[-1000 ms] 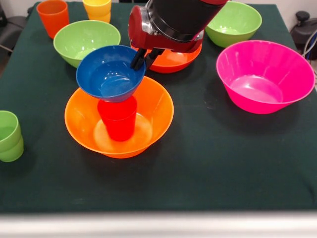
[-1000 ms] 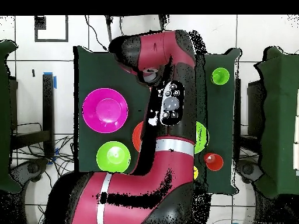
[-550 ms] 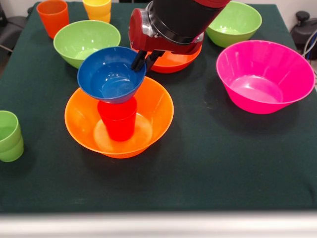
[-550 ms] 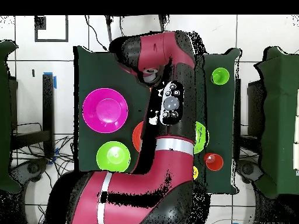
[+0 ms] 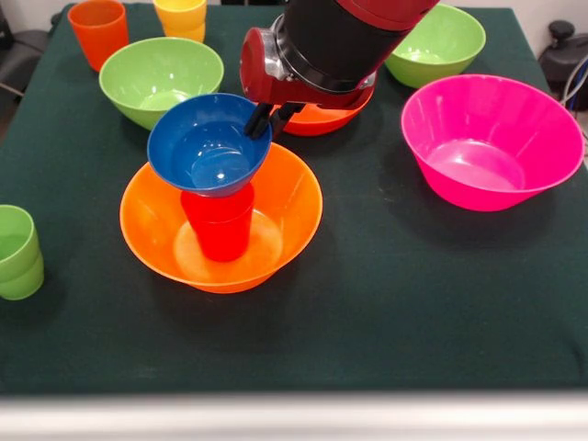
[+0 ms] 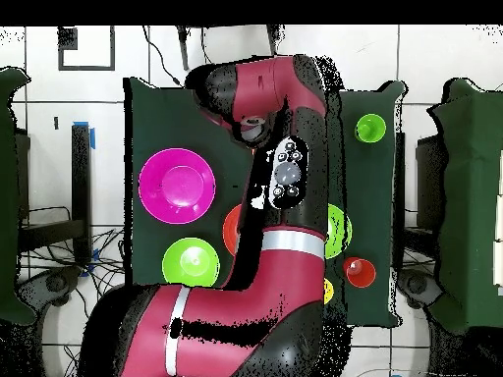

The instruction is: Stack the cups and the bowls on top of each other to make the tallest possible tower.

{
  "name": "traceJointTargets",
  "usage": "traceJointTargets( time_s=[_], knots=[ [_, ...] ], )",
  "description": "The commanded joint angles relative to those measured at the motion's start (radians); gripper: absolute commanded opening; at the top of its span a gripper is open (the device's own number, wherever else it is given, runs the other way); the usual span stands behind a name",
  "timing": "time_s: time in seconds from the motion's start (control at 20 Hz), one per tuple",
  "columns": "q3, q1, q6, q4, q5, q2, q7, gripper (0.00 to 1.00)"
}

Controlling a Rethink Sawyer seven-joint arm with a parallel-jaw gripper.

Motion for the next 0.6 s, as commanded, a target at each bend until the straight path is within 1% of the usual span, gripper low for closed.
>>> traceJointTargets(
  time_s=[0.05, 0.35, 0.6],
  knots=[
    [0.048, -0.010, -0.037, 0.031, 0.002, 0.005, 0.042, 0.00],
    [0.044, -0.012, -0.054, 0.051, -0.002, 0.001, 0.040, 0.00],
    [0.045, -0.012, -0.064, 0.040, -0.008, 0.012, 0.042, 0.00]
  ],
)
